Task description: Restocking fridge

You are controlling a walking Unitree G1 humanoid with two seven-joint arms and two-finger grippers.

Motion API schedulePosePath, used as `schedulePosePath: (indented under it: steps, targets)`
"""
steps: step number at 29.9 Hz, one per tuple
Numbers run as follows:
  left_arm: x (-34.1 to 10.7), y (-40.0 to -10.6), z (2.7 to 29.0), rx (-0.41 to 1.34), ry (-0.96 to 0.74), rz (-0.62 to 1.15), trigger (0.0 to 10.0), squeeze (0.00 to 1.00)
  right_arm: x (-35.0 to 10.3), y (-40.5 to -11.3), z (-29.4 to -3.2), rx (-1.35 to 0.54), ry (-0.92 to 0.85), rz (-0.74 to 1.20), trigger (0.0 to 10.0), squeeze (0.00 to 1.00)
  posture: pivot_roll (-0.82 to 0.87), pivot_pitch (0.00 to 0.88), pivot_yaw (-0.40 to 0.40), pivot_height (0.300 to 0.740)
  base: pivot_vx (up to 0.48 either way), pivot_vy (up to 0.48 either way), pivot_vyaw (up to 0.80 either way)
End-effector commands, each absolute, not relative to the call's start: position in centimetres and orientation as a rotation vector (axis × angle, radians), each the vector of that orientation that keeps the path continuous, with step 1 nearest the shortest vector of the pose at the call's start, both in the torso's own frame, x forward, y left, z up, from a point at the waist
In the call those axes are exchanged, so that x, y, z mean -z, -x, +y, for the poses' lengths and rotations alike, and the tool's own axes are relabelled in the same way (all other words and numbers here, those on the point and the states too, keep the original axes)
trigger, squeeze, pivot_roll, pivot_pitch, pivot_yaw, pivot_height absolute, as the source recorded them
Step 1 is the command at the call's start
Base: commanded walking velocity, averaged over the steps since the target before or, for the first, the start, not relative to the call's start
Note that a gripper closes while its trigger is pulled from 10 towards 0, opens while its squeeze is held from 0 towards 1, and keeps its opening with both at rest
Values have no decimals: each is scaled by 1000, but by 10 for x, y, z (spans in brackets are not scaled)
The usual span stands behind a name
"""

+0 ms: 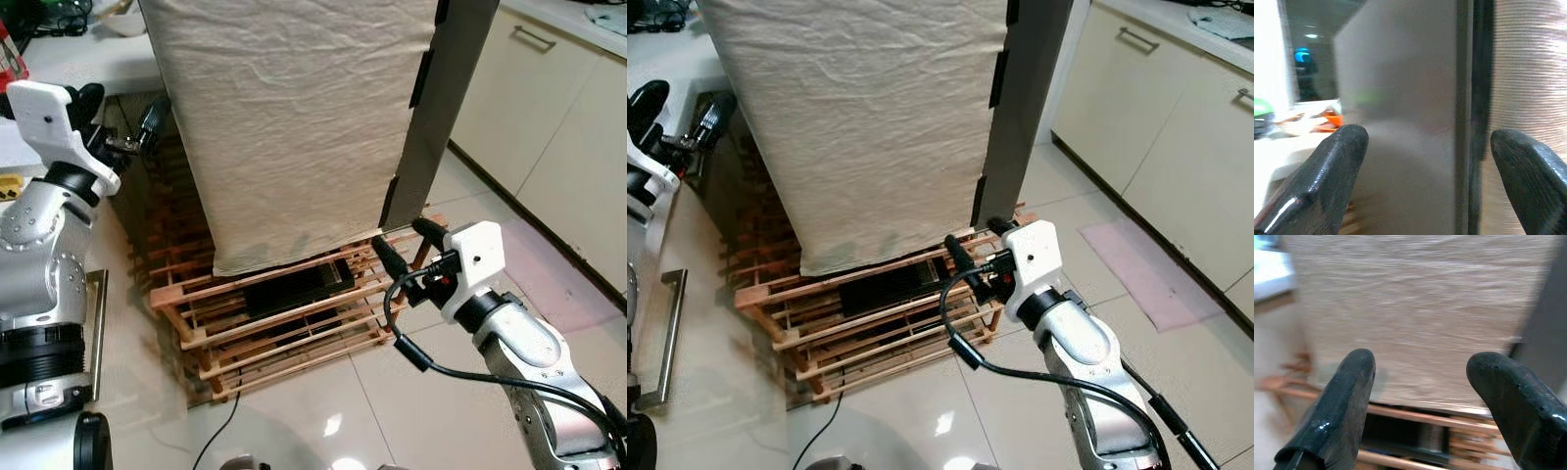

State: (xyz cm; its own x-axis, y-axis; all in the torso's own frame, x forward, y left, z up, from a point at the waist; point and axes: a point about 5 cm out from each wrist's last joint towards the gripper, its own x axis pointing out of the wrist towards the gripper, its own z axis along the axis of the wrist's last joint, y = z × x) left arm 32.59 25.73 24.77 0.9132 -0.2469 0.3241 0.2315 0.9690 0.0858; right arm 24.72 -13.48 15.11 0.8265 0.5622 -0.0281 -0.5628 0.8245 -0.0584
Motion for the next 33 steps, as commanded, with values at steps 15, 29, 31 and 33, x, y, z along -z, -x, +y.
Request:
schedulePosePath:
  steps: [15,29,31,33]
  targets:
    - [-242,-339,247,562,3,-256,10000,0,-165,-235,-127,-819,-14,21,10000,0,-3,0,-11,740,0,0,0]
    - [-246,-358,249,495,-78,-269,10000,0,-172,-231,-110,-906,-46,-19,10000,0,6,0,-12,740,0,0,0]
    - [-248,-359,247,514,-67,-276,10000,0,-172,-230,-110,-914,-47,-15,10000,0,6,0,-11,740,0,0,0]
    - [-248,-359,243,554,-54,-280,10000,0,-171,-229,-110,-918,-47,-11,10000,0,6,0,-11,740,0,0,0]
